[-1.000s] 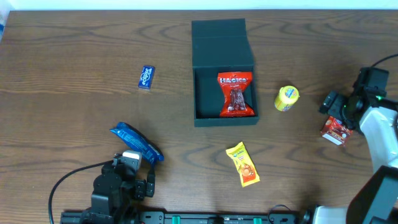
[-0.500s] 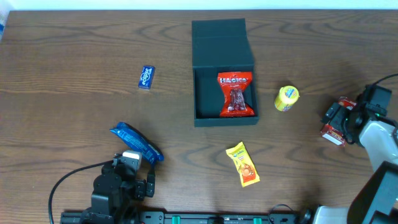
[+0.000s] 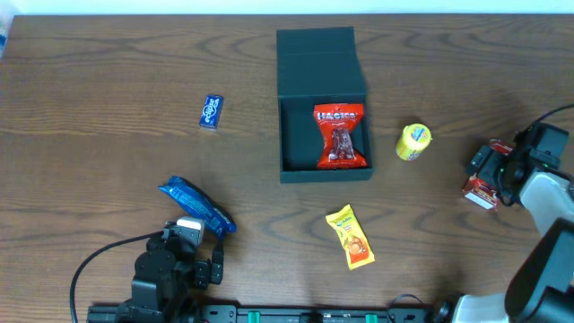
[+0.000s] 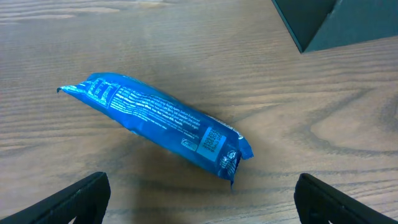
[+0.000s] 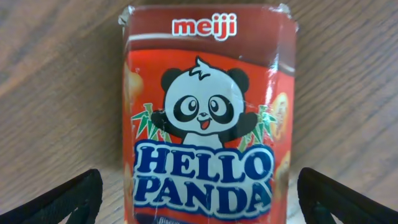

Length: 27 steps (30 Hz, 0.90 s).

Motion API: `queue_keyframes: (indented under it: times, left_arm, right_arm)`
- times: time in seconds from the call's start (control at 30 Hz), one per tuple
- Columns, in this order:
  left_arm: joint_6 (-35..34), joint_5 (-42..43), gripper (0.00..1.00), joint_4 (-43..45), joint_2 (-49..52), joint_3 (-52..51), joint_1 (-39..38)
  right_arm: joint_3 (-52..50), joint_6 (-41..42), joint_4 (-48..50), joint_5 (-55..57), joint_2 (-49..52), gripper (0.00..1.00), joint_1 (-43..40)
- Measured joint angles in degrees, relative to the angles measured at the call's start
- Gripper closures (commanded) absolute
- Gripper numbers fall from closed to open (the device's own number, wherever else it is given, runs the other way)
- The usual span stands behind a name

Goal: Pack container
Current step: 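Grasp the Hello Panda box with the right gripper and lift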

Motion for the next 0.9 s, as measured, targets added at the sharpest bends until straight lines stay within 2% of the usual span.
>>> queue_keyframes:
  times: [0.47, 0.73, 0.9]
  left_arm:
    - [0.0, 0.0, 0.05, 0.0, 0.0, 0.0, 0.02]
    - [0.0, 0.0, 0.05, 0.0, 0.0, 0.0, 0.0]
    - [0.0, 0.0, 0.05, 0.0, 0.0, 0.0, 0.0]
  right_arm:
    - [-0.02, -0.2, 2.19, 0.09, 3.76, 0.02, -0.07]
    - [-0.02, -0.52, 2.19, 0.09, 3.76, 0.24, -0.07]
    - [-0.04, -0.57, 2.19, 0.13, 3.76, 0.34, -0.04]
